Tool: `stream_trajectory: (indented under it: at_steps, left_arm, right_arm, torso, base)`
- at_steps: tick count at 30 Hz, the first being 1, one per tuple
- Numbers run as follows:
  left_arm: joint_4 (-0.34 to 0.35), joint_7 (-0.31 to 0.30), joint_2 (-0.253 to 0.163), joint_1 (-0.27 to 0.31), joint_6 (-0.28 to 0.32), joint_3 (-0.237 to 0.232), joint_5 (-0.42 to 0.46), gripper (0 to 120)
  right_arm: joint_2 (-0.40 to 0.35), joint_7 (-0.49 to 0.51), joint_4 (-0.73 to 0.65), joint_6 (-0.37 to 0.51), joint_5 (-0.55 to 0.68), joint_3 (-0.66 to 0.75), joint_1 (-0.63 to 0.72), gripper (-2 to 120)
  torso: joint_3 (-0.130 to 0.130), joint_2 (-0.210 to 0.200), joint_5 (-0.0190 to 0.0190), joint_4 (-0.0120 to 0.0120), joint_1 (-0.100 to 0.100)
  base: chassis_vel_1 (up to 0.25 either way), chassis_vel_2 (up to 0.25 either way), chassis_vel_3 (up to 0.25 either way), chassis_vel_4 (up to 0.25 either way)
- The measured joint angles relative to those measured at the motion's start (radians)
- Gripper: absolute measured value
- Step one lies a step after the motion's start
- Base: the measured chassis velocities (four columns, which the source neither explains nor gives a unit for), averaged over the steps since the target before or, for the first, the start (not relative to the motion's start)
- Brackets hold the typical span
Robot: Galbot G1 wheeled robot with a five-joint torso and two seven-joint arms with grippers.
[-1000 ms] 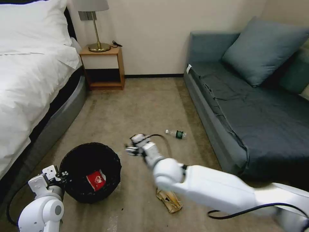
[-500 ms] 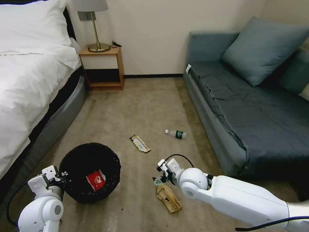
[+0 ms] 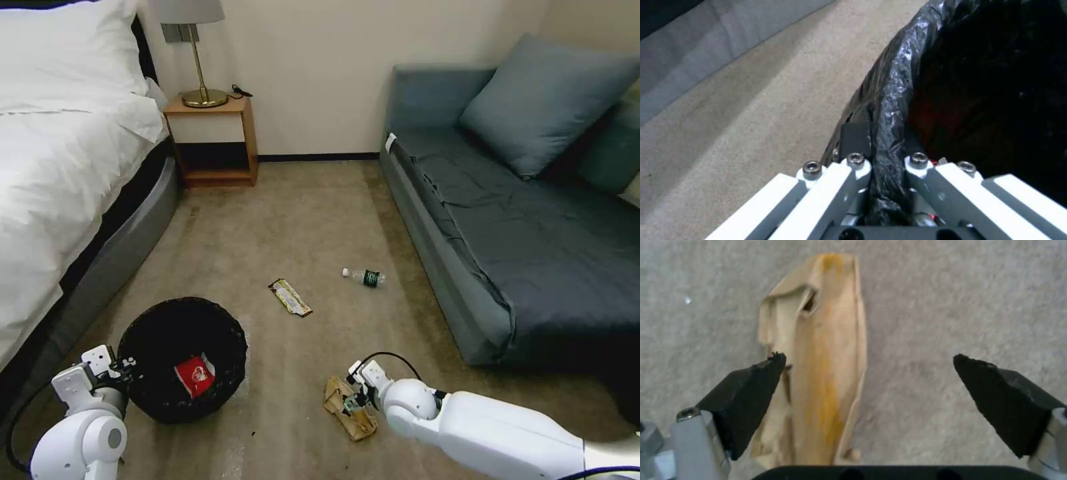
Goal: Pick up the trash bin, then pick up the garbage on the floor and place it into the trash bin.
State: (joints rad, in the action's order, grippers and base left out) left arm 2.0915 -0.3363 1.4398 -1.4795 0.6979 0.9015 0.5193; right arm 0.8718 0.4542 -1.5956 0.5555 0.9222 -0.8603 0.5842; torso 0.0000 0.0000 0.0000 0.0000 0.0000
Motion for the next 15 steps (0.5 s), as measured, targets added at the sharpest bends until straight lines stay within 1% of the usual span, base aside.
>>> stream_trajectory:
  at_steps: [7, 9, 10, 11, 14, 15]
  left_arm:
    - [-0.004, 0.000, 0.001, 0.002, -0.002, 0.001, 0.001, 3]
    - [-0.005, 0.000, 0.001, 0.002, -0.003, 0.001, 0.001, 3]
    - [-0.005, 0.000, 0.001, 0.002, -0.003, 0.001, 0.001, 3]
    - [-0.005, 0.000, 0.000, 0.002, -0.004, 0.002, 0.001, 3]
    - [-0.005, 0.000, -0.003, 0.002, -0.004, 0.005, 0.002, 3]
    - [-0.005, 0.000, -0.003, 0.002, -0.004, 0.005, 0.002, 3]
  right_arm:
    - [-0.011, 0.023, -0.041, -0.007, 0.005, 0.000, 0.029, 93]
    - [-0.009, 0.025, -0.030, -0.016, -0.001, -0.008, 0.043, 89]
    - [-0.009, 0.025, -0.030, -0.016, -0.001, -0.008, 0.043, 89]
    - [-0.005, 0.025, -0.015, -0.023, -0.008, -0.014, 0.050, 85]
    - [0.012, 0.025, 0.033, -0.047, -0.023, -0.028, 0.056, 80]
    - [0.012, 0.025, 0.033, -0.047, -0.023, -0.028, 0.056, 80]
  torso:
    - [0.000, 0.000, -0.0001, 0.0001, 0.000]
    - [0.000, 0.000, -0.0001, 0.0000, 0.000]
    - [0.000, 0.000, -0.0001, 0.0000, 0.000]
    - [0.000, 0.000, 0.0000, -0.0001, 0.000]
    - [0.000, 0.000, 0.0000, 0.0000, 0.000]
    - [0.000, 0.000, 0.0000, 0.0000, 0.000]
  base:
    - [0.000, 0.000, 0.000, 0.000]
    - [0.000, 0.000, 0.000, 0.000]
    - [0.000, 0.000, 0.000, 0.000]
    - [0.000, 0.000, 0.000, 0.000]
    - [0.000, 0.000, 0.000, 0.000]
    - [0.000, 0.000, 0.000, 0.000]
